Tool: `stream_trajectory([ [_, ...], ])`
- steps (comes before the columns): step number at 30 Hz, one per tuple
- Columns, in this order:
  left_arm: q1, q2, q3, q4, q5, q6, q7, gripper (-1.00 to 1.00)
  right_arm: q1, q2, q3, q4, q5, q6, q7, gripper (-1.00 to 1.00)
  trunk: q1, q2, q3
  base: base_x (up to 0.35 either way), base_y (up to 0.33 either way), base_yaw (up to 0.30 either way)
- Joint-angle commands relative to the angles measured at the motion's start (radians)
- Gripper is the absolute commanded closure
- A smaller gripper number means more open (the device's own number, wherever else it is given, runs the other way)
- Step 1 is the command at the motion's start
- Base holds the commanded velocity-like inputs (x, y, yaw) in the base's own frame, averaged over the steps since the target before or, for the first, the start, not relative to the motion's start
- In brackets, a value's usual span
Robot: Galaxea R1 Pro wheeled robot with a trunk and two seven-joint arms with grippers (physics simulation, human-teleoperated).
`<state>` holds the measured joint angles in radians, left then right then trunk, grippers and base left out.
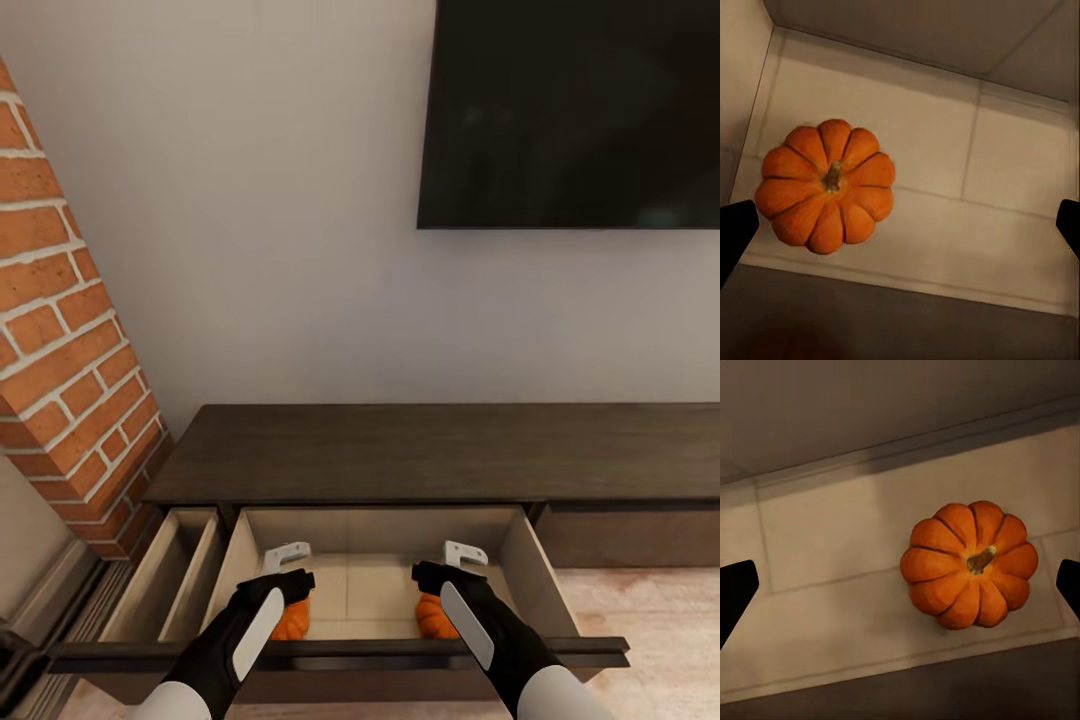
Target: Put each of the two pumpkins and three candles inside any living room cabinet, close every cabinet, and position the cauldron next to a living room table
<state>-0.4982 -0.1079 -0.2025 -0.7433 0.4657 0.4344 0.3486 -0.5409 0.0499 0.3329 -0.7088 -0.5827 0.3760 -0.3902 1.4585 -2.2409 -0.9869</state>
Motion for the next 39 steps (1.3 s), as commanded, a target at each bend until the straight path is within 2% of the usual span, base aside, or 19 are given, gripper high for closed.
stream_trajectory([
  [1, 0.0, 0.001, -0.003, -0.012, 0.012, 0.005, 0.009, -1.0, -0.001, -0.001, 0.003, -0.002, -0.01, 0.006, -0.009, -1.0, -0.004, 0.007, 0.002, 0.0, 0.0, 0.0],
  [6, 0.0, 0.001, -0.002, -0.04, 0.013, 0.08, 0.007, -1.0, -0.001, -0.001, -0.002, -0.005, -0.011, 0.068, -0.008, -1.0, -0.023, 0.042, 0.018, 0.0, 0.0, 0.0],
  [14, -0.003, 0.009, 0.006, -0.081, 0.017, 0.152, 0.009, -1.0, -0.001, -0.002, -0.004, -0.018, -0.009, 0.142, -0.009, -1.0, -0.054, 0.098, 0.043, 0.0, 0.0, 0.0],
  [19, -0.006, 0.021, 0.009, -0.099, 0.02, 0.167, 0.028, -1.0, -0.001, -0.002, -0.004, -0.018, -0.009, 0.146, -0.008, -1.0, -0.073, 0.133, 0.059, 0.0, 0.0, 0.0],
  [27, -0.006, 0.018, 0.009, -0.128, 0.031, 0.17, 0.152, -1.0, -0.001, -0.002, -0.004, -0.018, -0.009, 0.147, -0.007, -1.0, -0.104, 0.189, 0.084, 0.0, 0.0, 0.0],
  [33, -0.007, 0.02, 0.008, -0.129, 0.066, 0.17, 0.166, -1.0, -0.001, -0.002, -0.005, -0.018, -0.009, 0.147, -0.007, -1.0, -0.127, 0.231, 0.103, -0.02, 0.0, 0.0],
  [39, -0.007, 0.022, 0.008, -0.13, 0.076, 0.17, 0.166, -1.0, -0.001, -0.002, -0.004, -0.018, -0.009, 0.146, -0.006, -1.0, -0.15, 0.273, 0.121, -0.185, 0.0, 0.0],
])
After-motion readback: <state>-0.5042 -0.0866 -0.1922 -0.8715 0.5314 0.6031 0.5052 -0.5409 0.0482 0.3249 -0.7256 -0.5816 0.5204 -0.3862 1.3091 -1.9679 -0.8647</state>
